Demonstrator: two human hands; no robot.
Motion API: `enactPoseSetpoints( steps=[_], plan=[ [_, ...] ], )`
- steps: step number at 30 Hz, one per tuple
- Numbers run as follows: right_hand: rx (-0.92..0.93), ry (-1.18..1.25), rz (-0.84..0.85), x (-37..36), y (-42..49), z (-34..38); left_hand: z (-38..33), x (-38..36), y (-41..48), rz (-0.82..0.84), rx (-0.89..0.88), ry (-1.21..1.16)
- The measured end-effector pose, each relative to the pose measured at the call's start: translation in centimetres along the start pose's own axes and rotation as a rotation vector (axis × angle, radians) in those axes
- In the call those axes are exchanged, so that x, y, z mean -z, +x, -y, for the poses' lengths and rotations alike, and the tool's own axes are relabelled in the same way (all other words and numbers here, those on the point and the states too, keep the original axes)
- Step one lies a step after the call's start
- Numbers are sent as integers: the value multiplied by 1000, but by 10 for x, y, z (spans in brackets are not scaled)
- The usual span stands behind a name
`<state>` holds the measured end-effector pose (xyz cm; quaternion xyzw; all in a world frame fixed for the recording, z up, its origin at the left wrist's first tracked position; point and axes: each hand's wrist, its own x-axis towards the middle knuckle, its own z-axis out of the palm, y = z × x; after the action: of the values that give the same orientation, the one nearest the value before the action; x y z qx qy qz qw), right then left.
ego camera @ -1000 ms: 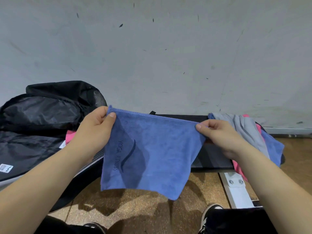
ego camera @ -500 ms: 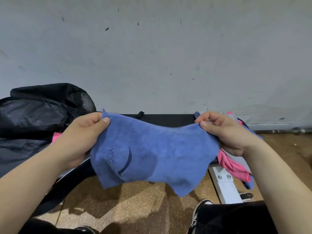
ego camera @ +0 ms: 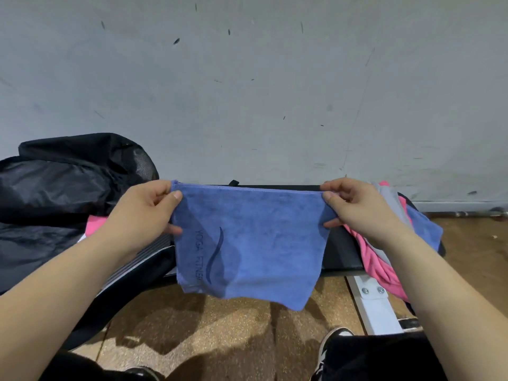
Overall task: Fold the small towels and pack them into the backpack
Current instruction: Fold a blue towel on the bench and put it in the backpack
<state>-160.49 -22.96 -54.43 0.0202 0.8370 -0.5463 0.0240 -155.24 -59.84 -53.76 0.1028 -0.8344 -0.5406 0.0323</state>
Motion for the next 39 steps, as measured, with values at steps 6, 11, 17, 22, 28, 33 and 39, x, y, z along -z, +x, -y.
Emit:
enactPoseSetpoints(
  steps=[6, 11, 17, 22, 28, 33, 39],
  plan=[
    [14, 236, -24, 7, -8, 4, -3, 1, 2, 10, 74, -102],
    [115, 282, -309, -9, 6, 6, -4, -14, 17, -35, 48, -96],
    [128, 165, -355, -33, 40, 6, 4, -36, 58, -82, 98, -77],
    [-20, 223, -420, -39, 74, -10, 12, -55, 84, -95, 159, -73],
    [9, 270, -402, -41, 90, -25, 16, -66, 110, -168, 89, -40],
    [32, 270, -316, -34, 90, -27, 11, -69, 114, -213, 52, -72],
    [-41, 2, -134, -15, 71, -48, 16, -49, 85, -49, -32, 180]
  ],
)
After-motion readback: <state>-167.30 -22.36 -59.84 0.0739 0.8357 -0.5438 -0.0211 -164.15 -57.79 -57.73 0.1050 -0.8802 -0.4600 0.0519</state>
